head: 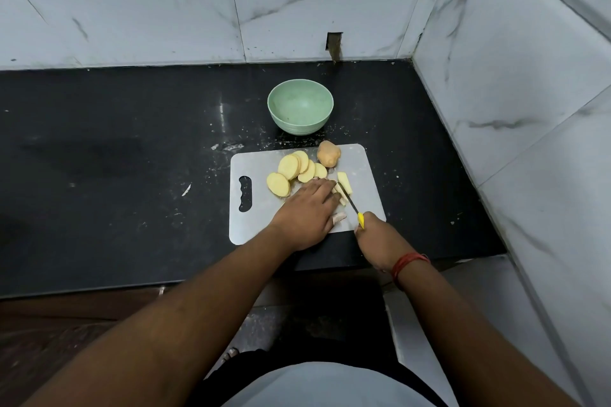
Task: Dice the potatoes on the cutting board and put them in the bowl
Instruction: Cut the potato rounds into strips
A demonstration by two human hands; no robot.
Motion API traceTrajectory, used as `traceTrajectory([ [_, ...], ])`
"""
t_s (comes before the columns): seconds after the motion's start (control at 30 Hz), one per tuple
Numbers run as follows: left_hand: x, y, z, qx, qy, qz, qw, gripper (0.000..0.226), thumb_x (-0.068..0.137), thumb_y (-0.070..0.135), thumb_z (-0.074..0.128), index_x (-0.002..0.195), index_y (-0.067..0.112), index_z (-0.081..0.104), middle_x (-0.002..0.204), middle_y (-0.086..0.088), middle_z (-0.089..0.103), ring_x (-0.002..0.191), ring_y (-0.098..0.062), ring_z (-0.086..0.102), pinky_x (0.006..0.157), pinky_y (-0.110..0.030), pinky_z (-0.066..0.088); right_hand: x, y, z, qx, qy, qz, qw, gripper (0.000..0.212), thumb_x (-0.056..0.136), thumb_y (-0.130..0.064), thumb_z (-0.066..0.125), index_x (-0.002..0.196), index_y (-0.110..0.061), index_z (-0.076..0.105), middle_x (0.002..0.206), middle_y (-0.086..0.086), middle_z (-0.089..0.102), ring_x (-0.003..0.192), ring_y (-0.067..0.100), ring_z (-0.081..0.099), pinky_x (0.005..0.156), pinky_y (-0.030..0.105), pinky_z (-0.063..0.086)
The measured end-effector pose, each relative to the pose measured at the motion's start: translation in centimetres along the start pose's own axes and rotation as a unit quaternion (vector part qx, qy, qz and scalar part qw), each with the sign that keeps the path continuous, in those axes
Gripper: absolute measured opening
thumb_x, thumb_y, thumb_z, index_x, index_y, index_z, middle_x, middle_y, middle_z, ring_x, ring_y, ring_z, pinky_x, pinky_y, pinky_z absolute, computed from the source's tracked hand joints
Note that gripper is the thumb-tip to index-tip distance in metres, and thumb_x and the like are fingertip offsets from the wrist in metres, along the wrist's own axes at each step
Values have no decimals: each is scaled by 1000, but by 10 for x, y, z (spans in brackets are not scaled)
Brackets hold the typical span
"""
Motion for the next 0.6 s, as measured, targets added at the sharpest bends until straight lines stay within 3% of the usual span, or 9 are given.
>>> traceTrajectory([
  [0.17, -5, 1, -1, 4, 19, 6, 1000, 58, 104, 47, 31, 136, 6, 58, 142, -18, 51, 135, -38, 45, 119, -49, 32, -1, -1, -3, 12, 2, 8, 1000, 14, 102, -24, 36, 102, -12, 43, 88, 6, 54, 74, 16, 52, 61, 32, 38],
  [0.37, -13, 3, 3, 36, 49, 45, 997, 50, 104, 42, 40, 129, 4, 61, 122, -15, 58, 116, -33, 53, 122, -47, 24, -6, 3, 1, 29, 4, 1, 1000, 13, 102, -26, 38, 101, -14, 43, 89, 7, 55, 75, 18, 53, 60, 32, 37],
  [0.53, -14, 4, 6, 70, 33, 19, 997, 59, 105, 50, 38, 139, 5, 55, 149, -19, 48, 140, -37, 39, 124, -52, 20, -13, 6, 6, 33, 3, -5, 999, 13, 102, -25, 39, 99, -13, 42, 85, 5, 53, 73, 15, 52, 56, 30, 35],
  [0.6, -12, 4, 6, 86, 21, 17, 996, 62, 105, 53, 34, 140, 7, 55, 150, -18, 47, 144, -38, 36, 124, -55, 17, -15, 8, 8, 26, 3, -2, 1000, 13, 102, -26, 40, 98, -13, 42, 84, 4, 52, 72, 14, 51, 54, 29, 34],
])
Point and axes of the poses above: each hand's wrist, its own x-axis towards the middle knuckle, its own z-axis out of the palm, y = z × x, the point moved 3 cm from there along x, towards the middle knuckle
